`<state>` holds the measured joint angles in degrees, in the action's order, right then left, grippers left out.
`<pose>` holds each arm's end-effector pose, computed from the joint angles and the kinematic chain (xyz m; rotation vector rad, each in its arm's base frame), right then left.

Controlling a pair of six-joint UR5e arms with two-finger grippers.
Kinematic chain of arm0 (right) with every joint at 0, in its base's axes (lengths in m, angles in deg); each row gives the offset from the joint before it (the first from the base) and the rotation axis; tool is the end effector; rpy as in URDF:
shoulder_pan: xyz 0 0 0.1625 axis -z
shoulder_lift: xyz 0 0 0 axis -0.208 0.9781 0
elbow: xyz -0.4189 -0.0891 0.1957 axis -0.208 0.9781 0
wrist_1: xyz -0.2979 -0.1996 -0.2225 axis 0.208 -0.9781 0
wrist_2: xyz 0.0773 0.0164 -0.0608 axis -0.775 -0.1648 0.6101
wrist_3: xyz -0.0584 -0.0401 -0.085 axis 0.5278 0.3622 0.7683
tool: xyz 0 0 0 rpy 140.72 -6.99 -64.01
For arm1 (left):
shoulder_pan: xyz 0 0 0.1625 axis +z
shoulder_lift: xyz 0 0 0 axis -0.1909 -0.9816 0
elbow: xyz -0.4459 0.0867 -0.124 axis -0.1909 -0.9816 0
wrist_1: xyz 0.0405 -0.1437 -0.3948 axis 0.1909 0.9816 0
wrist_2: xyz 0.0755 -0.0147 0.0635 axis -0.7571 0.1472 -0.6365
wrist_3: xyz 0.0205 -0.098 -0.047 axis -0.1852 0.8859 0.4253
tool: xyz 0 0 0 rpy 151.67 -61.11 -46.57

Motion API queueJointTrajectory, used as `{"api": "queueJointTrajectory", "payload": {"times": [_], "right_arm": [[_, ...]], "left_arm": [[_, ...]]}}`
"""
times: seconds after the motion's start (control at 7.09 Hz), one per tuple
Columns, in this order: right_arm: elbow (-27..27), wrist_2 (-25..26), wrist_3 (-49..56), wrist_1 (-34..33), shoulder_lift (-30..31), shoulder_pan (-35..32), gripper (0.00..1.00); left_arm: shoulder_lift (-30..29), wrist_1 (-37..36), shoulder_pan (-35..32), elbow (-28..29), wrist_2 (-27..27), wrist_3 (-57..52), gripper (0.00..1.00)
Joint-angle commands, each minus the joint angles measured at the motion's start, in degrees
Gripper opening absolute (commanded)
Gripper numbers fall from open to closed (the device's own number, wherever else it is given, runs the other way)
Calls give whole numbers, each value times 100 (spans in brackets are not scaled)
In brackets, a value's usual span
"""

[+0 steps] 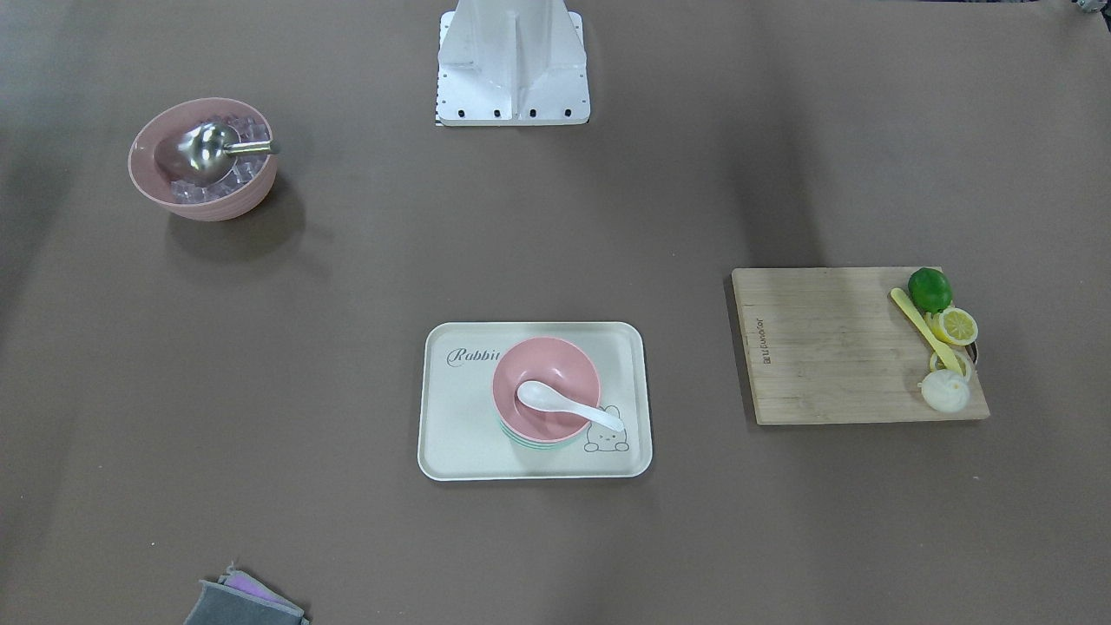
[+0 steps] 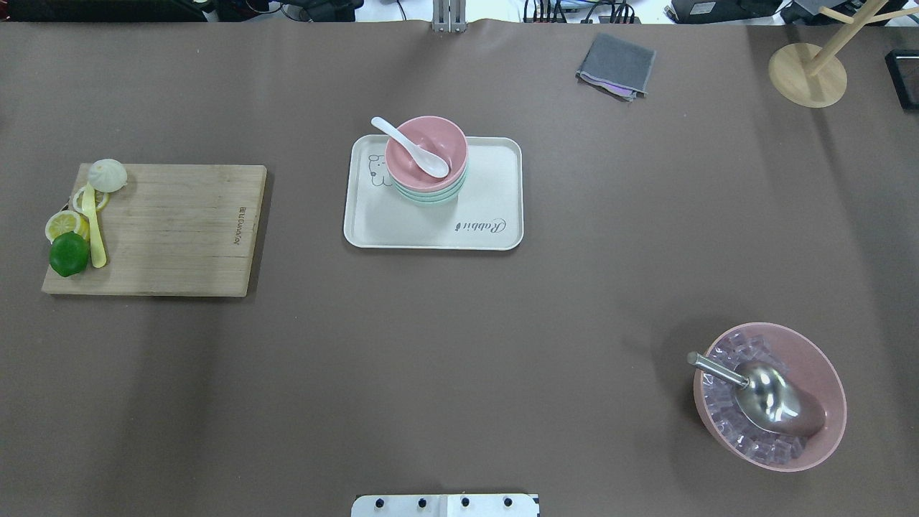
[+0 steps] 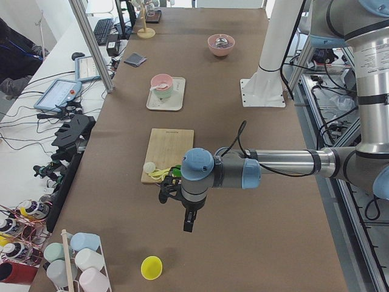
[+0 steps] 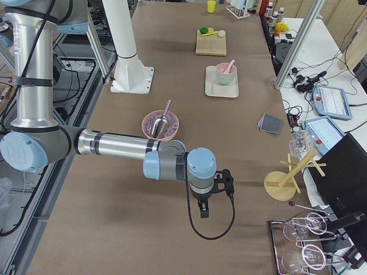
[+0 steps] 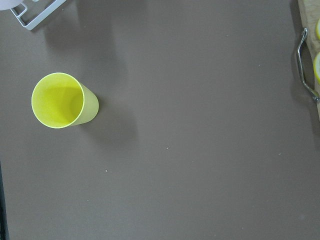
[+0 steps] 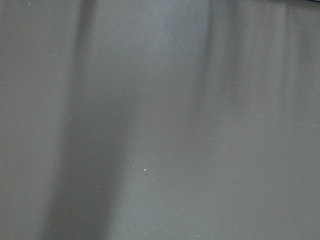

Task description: Stack pink bowl on green and place spoon

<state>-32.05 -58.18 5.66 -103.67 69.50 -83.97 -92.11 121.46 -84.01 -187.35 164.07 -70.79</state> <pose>0.1048 -0.4593 0.7353 0.1432 -0.7558 -0.1137 -0.0957 -0.3882 0.7039 0.1243 0.6986 0.1159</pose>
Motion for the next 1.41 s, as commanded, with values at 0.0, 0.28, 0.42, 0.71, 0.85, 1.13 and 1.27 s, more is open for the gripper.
{"api": "queueJointTrajectory", "payload": {"times": [0.0, 0.28, 0.42, 0.71, 0.85, 1.13, 1.27], "right_arm": [[54, 17, 0, 56, 164, 122, 100], [63, 17, -9, 47, 140, 272, 100], [-7, 26, -9, -214, 61, 342, 100], [-313, 35, 0, -1091, -142, 352, 100], [-437, -17, 26, -1200, -64, 369, 100], [-403, -53, 79, -1175, 16, 396, 100], [-395, -53, 79, -1157, 25, 396, 100]], "left_arm": [[3, 0, 0, 13, 0, 1, 98], [117, 26, 0, -5, 0, -8, 98], [126, 26, 0, -5, 0, -8, 98], [239, 70, 0, -40, 9, -8, 98], [266, 114, 0, -23, 9, -8, 98], [267, 114, 0, -31, 9, 1, 98], [267, 114, 0, -23, 9, -8, 98]]}}
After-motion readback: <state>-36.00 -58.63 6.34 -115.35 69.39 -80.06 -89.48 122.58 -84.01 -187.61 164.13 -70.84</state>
